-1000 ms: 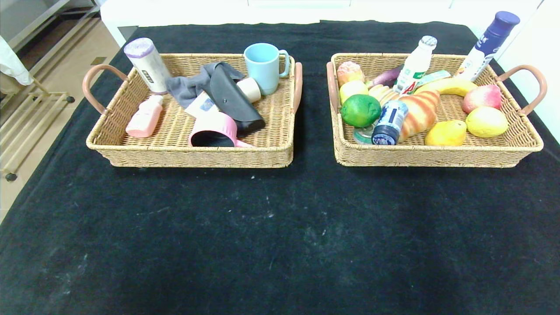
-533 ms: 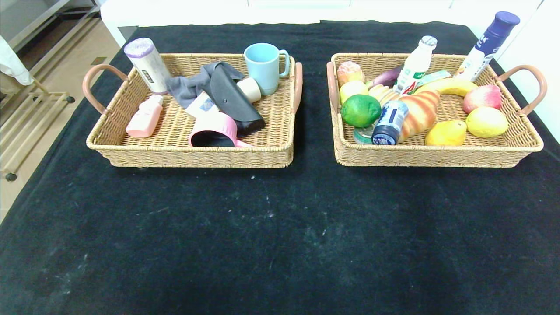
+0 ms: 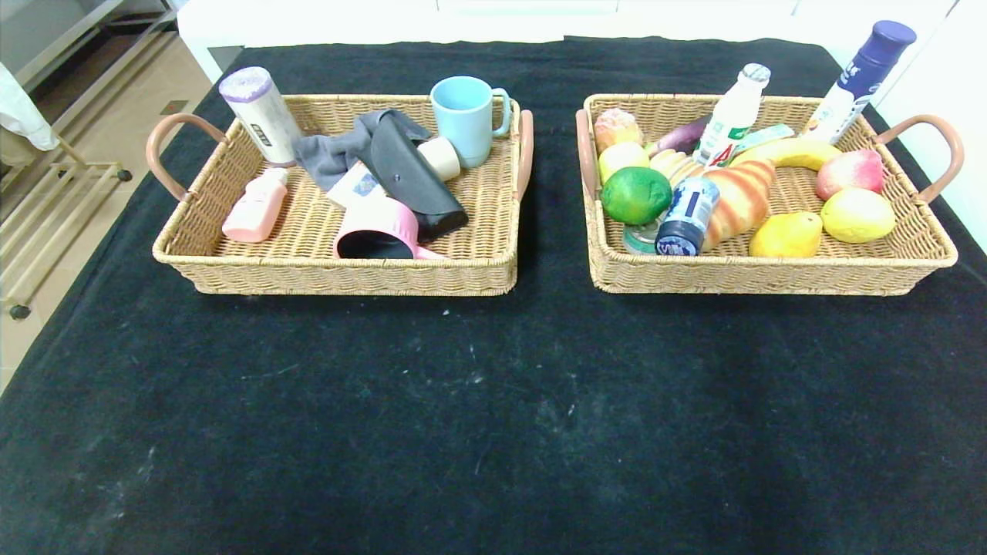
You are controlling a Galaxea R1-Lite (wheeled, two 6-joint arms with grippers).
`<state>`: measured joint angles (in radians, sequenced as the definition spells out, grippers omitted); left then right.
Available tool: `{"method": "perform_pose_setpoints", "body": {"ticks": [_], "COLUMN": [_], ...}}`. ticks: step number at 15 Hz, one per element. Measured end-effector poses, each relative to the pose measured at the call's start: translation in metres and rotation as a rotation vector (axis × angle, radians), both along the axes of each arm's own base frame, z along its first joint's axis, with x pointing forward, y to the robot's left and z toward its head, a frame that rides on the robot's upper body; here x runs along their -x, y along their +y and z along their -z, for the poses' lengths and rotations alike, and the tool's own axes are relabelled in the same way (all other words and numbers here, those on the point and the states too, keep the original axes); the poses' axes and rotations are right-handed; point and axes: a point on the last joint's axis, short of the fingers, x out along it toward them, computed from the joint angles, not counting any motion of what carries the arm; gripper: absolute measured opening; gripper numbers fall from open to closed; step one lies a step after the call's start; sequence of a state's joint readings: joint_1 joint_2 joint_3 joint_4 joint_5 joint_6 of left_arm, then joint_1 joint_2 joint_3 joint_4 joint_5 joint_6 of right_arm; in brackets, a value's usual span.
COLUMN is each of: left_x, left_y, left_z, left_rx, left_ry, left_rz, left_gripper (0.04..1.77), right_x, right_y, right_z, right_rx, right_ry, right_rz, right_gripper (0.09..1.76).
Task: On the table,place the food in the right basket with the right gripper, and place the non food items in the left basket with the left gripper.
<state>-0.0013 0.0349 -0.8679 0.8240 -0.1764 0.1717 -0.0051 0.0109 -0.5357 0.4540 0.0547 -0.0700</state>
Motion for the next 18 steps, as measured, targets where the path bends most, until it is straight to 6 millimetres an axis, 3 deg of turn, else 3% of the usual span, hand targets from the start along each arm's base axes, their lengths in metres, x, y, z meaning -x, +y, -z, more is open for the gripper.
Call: {"method": "perform_pose_setpoints", "body": {"ticks": [4,7,10,13,18], "left_x": [-0.039,-0.074,-0.101,-0.111,-0.113], "left_y": [0.001,0.002,0.003,0.003,0.003], "left_z": [0.025,0.049,0.083,0.108,0.115], "left_rx": [0.054,0.064,0.066,0.062,0.114], "left_ry": [-0.01,-0.075,-0.081,-0.013,0.018], "left_rz": [-0.045,-0.087,-0.121,-0.15,-0.153], "left_gripper": [1.72,1.72,1.72,1.72,1.72], "right_x": [-0.048,-0.059,-0.061,-0.061,-0.061], "right_y": [-0.002,-0.002,-0.002,-0.002,-0.001], "right_z": [0.05,0.075,0.079,0.08,0.084], "right_rx": [-0.041,-0.075,-0.069,-0.074,-0.073], "right_ry": [-0.056,-0.015,-0.002,-0.003,0.036], "right_rz": [0.092,0.093,0.086,0.08,0.043], "right_gripper": [1.7,1.7,1.7,1.7,1.7]}}
